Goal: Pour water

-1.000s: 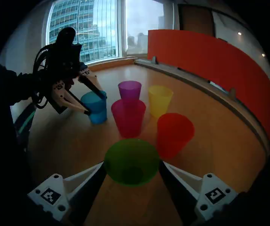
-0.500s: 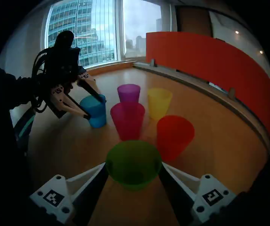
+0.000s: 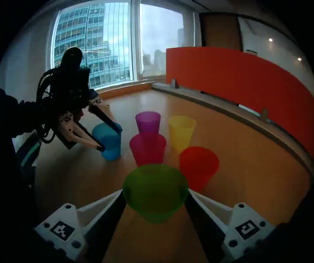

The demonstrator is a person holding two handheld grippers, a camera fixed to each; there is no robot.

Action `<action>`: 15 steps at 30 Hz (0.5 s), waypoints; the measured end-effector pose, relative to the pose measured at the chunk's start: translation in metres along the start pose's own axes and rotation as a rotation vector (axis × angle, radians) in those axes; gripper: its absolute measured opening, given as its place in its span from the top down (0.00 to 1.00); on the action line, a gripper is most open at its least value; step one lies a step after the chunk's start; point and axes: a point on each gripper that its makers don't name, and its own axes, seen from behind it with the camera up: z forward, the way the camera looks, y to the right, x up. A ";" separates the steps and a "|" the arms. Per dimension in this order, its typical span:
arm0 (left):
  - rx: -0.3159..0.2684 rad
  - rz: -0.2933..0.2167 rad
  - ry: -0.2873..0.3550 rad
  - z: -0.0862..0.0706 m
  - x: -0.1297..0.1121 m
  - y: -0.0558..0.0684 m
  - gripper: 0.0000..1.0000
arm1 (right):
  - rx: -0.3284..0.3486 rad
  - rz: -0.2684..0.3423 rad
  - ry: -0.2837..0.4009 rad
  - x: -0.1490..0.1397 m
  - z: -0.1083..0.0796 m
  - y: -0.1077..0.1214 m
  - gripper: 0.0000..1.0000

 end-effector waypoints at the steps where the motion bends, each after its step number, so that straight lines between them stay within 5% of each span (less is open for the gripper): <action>1: 0.002 -0.002 0.008 -0.001 0.003 0.000 0.10 | -0.002 0.000 0.006 0.002 -0.001 0.000 0.08; 15: 0.069 0.002 0.151 -0.022 0.061 -0.011 0.10 | -0.030 -0.014 0.124 0.046 -0.019 0.000 0.08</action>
